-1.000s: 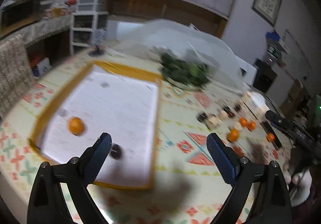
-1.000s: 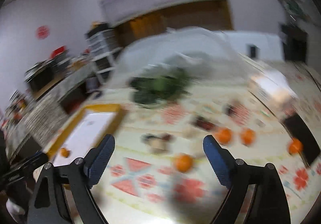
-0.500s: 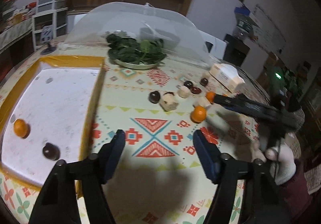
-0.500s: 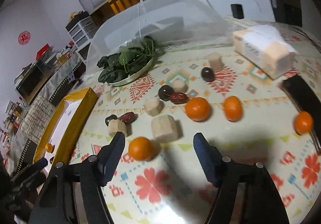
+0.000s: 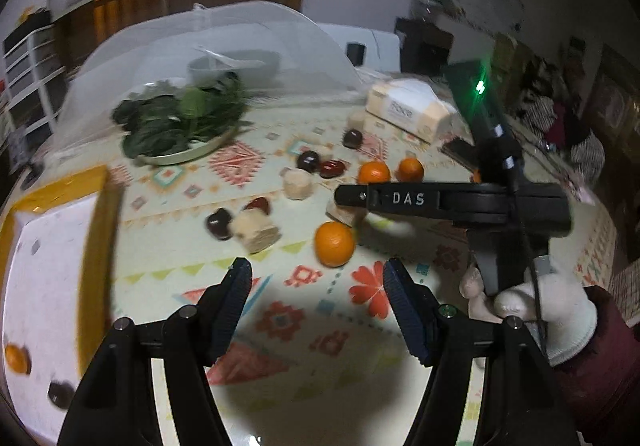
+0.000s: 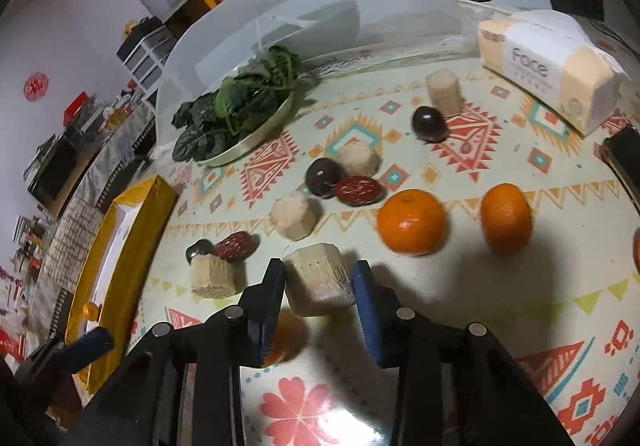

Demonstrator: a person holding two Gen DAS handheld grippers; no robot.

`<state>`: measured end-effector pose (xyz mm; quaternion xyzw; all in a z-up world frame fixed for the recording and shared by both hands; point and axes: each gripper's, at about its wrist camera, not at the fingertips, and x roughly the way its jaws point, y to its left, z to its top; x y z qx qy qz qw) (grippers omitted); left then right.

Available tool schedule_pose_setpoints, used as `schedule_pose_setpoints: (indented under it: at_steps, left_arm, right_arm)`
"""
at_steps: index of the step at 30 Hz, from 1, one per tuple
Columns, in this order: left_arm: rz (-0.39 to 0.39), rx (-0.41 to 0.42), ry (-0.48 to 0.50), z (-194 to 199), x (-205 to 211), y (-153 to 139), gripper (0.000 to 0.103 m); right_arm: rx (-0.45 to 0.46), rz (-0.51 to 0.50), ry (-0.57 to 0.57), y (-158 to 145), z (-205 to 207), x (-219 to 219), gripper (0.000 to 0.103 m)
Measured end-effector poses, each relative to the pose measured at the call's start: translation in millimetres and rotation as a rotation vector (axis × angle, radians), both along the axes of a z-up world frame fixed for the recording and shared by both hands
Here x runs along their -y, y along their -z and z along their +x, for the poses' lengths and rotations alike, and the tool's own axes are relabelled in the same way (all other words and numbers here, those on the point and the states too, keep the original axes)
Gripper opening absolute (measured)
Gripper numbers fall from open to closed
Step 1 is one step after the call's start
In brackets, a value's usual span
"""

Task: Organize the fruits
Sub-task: 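Return the right tool to the table and grasp a white yam chunk, then grasp an orange with the left tool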

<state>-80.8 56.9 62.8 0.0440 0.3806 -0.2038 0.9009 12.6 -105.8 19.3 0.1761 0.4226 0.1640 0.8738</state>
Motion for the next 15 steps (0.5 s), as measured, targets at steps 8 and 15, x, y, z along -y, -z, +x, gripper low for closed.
schedule_pose_setpoints:
  at_steps: [8, 15]
  left_arm:
    - [0.078, -0.03, 0.115, 32, 49, 19, 0.068]
    - [0.16, -0.034, 0.107, 56, 67, 35, 0.053]
  right_arm:
    - [0.067, 0.111, 0.066, -16, -10, 34, 0.038]
    - [0.058, 0.126, 0.054, -13, -8, 34, 0.038]
